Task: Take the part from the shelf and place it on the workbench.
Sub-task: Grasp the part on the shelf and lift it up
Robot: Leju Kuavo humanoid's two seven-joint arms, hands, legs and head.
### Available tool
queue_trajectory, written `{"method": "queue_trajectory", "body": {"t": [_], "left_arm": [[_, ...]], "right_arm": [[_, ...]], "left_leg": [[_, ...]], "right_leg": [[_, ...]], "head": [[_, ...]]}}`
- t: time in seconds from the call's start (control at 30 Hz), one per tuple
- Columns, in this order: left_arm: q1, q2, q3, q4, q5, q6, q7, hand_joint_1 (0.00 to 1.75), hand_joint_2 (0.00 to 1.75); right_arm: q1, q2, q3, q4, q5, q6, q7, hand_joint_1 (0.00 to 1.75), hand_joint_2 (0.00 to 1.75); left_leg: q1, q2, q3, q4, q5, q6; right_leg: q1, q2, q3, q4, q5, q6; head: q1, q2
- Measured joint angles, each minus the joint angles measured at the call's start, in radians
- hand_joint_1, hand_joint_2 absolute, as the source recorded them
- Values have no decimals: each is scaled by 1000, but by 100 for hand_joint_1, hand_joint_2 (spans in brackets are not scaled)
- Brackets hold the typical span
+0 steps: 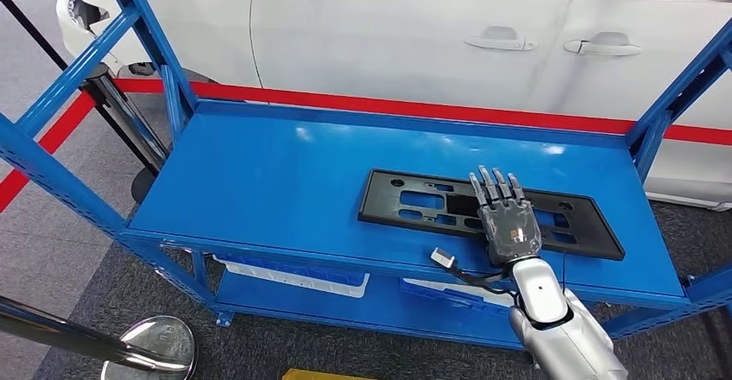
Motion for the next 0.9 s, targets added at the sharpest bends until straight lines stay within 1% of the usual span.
{"method": "queue_trajectory", "body": {"t": [0.03, 0.07, 0.17, 0.2, 0.3, 0.43, 0.77, 0.9], "left_arm": [[0, 1, -1, 0, 0, -1, -1, 0, 0], [0, 2, -2, 0, 1, -1, -2, 0, 0], [0, 4, -7, 0, 7, 1, -8, 0, 0], [-1, 5, -8, 0, 9, 1, -10, 0, 0], [0, 5, -10, -1, 10, 3, -15, 0, 0], [0, 5, -11, -1, 13, 3, -18, 0, 0], [2, 6, -12, -1, 21, 3, -17, 0, 0], [2, 6, -12, -1, 21, 4, -24, 0, 0]], "right_arm": [[-18, 9, 9, 21, 1, 0, -2, 0, 175], [-35, 18, 17, 41, 0, 0, -5, 33, 175], [-82, 46, 40, 95, -9, 1, -17, 164, 175], [-94, 54, 48, 108, -13, 2, -19, 175, 175], [-117, 69, 68, 132, -21, 2, -20, 175, 175], [-122, 76, 88, 146, -31, 0, -22, 175, 175], [-122, 75, 111, 156, -59, -1, -33, 175, 175], [-119, 62, 118, 145, -74, -1, -39, 175, 175]], "left_leg": [[0, 0, 0, 0, 0, 0], [0, 0, 0, 0, 0, 0], [0, 0, 0, 0, 0, 0], [0, 0, 0, 0, 0, 0], [0, -1, 0, 0, 0, 0], [0, -1, -1, 0, 0, 0], [0, 0, 0, 0, 0, 0], [0, 0, 0, 0, 0, 0]], "right_leg": [[0, 0, 0, 0, 0, 0], [0, 0, 0, 0, 0, 0], [0, 0, 0, 0, 0, 0], [0, 0, 0, 0, 0, 0], [0, 0, 0, 0, 0, 0], [0, 0, -1, 0, 0, 0], [0, 0, -1, 0, 0, 0], [0, 0, -1, 0, 0, 0]], "head": [[0, 0], [0, 0], [0, 0], [0, 0], [0, 0], [0, 0], [0, 0], [0, 0]]}}
